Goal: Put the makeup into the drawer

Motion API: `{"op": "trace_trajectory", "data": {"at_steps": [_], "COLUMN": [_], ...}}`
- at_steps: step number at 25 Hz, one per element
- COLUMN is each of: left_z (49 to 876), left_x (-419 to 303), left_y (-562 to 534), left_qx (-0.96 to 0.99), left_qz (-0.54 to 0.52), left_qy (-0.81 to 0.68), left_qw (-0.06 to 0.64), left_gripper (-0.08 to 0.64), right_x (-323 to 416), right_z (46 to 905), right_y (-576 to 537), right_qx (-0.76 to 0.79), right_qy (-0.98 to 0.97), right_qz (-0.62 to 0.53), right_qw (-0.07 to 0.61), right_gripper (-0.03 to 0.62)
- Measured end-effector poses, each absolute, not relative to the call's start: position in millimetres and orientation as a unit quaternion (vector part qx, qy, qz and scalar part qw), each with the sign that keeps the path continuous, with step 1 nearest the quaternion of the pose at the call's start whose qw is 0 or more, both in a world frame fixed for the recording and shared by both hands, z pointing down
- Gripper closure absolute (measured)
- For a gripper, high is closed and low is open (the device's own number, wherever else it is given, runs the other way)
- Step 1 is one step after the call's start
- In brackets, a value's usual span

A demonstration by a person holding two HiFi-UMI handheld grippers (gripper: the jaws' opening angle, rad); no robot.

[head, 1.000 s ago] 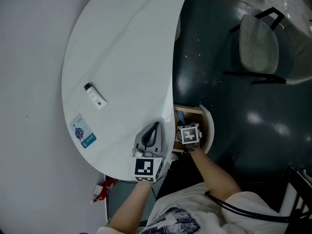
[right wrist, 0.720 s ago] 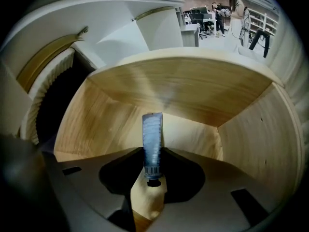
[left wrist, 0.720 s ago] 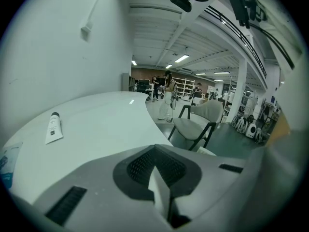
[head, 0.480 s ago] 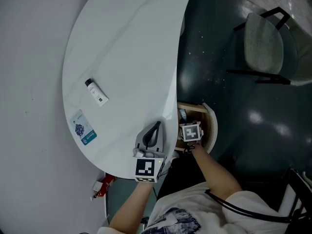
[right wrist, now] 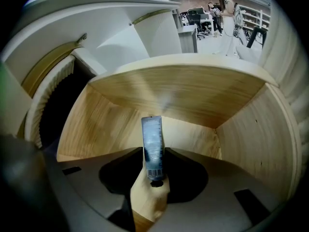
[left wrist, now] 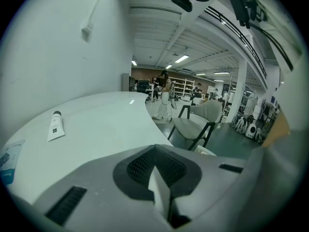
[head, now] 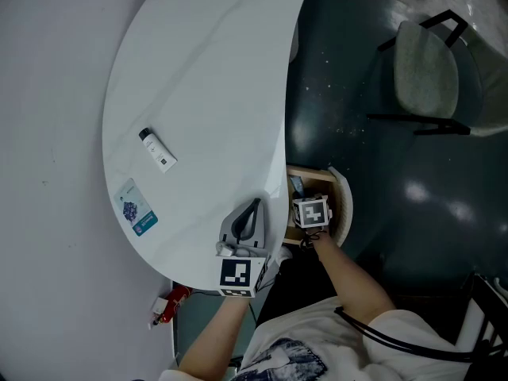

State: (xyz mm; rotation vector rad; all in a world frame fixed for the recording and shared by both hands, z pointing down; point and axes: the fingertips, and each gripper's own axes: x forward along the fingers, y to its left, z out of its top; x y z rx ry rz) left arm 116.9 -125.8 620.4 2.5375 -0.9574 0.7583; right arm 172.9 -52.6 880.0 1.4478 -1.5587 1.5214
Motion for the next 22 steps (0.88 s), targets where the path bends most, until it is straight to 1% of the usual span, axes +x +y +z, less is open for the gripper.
{"op": "trace_trajectory", "data": {"at_steps": [3,7,14,22], "left_z": [619.4,606.5,576.3,533.2], "left_x": [114.2,114.5,100.3,77.4], "left_y": [-121.9,-119.6,-108.2,-89.8], "left_qx": [0.889,0.894,0.902,0.912], "left_qz": [0.265,0.255,0.236,0.202], "left_qy": [-0.336,-0.334,-0.334,-0.338], "left_qw": [0.161,0.153,0.137,0.115], "left_gripper": [0.525,0.525,0.525,0.525], "right_x": [175.8,178.4,187.2,198.5], "right_z": [873.7,853.6,793.5,709.2], "right_y": [-52.1,-55.3,-57.3,-47.2], "right_qx": [0.539,0.544,0.57,0.612], "right_qy": [-0.576,-0.586,-0.598,-0.615], "right_qz": [0.557,0.552,0.524,0.466], "right_qw": [0.261,0.237,0.207,0.177], "right_gripper": [0.456,0.456,0.456,0.456]}}
